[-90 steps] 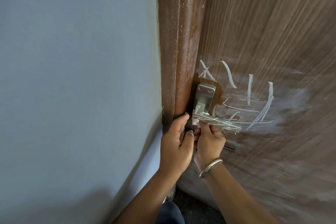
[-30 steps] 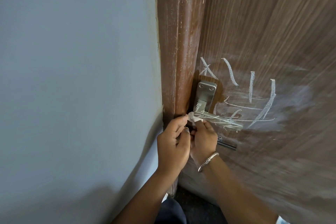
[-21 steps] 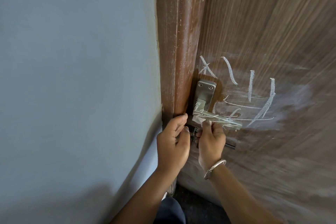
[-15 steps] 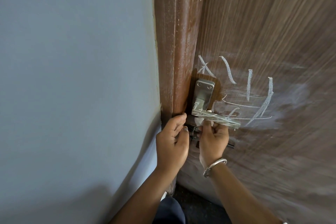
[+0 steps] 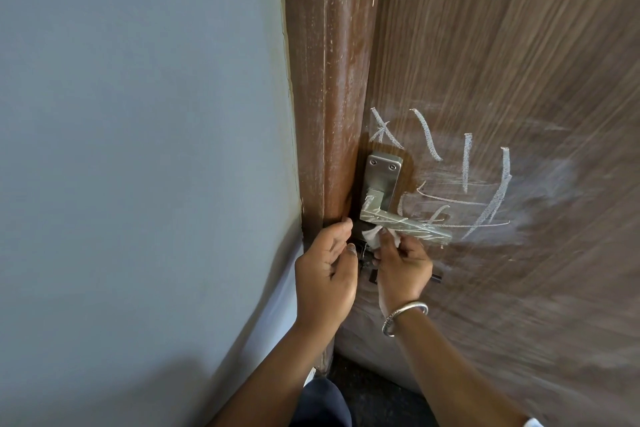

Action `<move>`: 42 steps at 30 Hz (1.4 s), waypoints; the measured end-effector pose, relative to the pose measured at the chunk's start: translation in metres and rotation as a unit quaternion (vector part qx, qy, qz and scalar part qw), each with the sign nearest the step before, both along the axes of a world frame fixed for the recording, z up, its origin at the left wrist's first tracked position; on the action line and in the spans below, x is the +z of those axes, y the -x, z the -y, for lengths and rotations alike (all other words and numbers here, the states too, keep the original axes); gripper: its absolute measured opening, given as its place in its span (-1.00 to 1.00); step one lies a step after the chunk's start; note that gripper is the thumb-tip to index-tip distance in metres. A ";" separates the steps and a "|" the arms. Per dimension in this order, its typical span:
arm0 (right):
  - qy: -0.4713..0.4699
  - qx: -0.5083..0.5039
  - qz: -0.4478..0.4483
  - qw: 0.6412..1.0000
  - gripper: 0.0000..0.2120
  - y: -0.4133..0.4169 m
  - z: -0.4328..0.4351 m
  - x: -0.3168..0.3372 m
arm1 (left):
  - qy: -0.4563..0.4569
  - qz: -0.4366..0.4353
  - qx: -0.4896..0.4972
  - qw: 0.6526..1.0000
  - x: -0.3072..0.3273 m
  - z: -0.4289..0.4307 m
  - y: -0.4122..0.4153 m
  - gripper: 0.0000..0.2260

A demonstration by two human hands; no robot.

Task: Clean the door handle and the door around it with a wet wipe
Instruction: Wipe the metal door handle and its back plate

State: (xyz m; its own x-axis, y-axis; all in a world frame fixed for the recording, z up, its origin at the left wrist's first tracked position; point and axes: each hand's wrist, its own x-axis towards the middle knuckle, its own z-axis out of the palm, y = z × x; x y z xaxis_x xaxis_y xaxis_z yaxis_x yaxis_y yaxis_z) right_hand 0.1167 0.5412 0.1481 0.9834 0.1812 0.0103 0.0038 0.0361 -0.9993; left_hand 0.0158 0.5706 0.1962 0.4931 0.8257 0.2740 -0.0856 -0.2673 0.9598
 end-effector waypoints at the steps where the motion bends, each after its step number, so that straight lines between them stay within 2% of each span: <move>1: -0.002 0.010 -0.006 1.000 -0.92 0.002 0.000 -0.002 | -0.002 -0.003 0.001 1.000 0.000 0.000 0.000 -0.68; 2: -0.007 0.020 -0.007 1.000 -0.87 0.004 0.000 -0.003 | -0.005 -0.005 0.003 1.000 0.001 0.000 0.001 -0.68; 4: -0.022 0.039 0.001 0.999 -0.91 0.008 -0.001 -0.001 | -0.005 -0.002 0.006 1.000 0.002 -0.001 0.001 -0.68; 7: -0.040 0.028 -0.001 0.999 -0.75 0.004 -0.005 0.005 | 0.003 0.001 0.006 1.000 0.002 -0.001 0.000 -0.67; 11: -0.052 0.016 -0.033 0.998 -0.73 0.003 -0.004 0.007 | 0.008 0.004 0.003 1.000 0.001 -0.001 0.000 -0.67; 13: -0.039 0.028 -0.035 0.998 -0.79 0.007 0.002 0.003 | 0.007 0.009 0.003 1.000 0.002 -0.001 0.000 -0.67; 15: -0.008 0.080 0.009 0.997 -0.85 0.012 0.012 0.001 | 0.006 0.014 0.002 1.000 0.004 -0.002 0.000 -0.66; 18: 0.058 0.144 0.126 0.980 -0.74 0.024 0.031 0.006 | 0.012 0.015 0.002 1.000 0.003 -0.002 0.000 -0.70; 21: 0.123 0.145 0.307 0.932 -0.82 0.032 0.051 0.024 | 0.003 0.006 0.009 1.000 0.001 -0.004 0.001 -0.70; 26: 0.137 0.086 0.461 0.872 -0.79 0.021 0.065 0.074 | 0.056 0.018 -0.013 0.998 0.002 -0.002 0.001 -0.61; 29: 0.141 0.056 0.500 0.852 -0.85 0.002 0.064 0.101 | 0.046 0.020 -0.010 0.999 0.003 -0.001 0.001 -0.65; 31: 0.136 0.046 0.509 0.849 -0.79 -0.010 0.062 0.112 | 0.043 0.015 -0.012 0.999 0.003 -0.001 0.001 -0.66; 35: 0.126 0.085 0.509 0.847 -0.73 -0.023 0.051 0.121 | 0.038 0.011 -0.012 0.999 0.004 -0.001 0.001 -0.66; 38: 0.134 0.114 0.512 0.841 -0.79 -0.022 0.040 0.124 | 0.036 0.010 -0.008 0.999 0.006 -0.001 0.001 -0.64; 42: 0.203 0.152 0.531 0.808 -0.80 -0.017 0.028 0.126 | 0.024 0.004 -0.007 1.000 0.005 -0.001 0.002 -0.64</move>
State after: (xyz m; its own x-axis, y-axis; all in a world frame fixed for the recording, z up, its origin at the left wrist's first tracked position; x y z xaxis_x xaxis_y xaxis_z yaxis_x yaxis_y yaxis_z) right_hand 0.1337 0.5136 0.2736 0.3683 0.6140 0.6981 0.9202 -0.1338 -0.3678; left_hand 0.0134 0.5716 0.2008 0.5031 0.8310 0.2374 -0.0959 -0.2194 0.9709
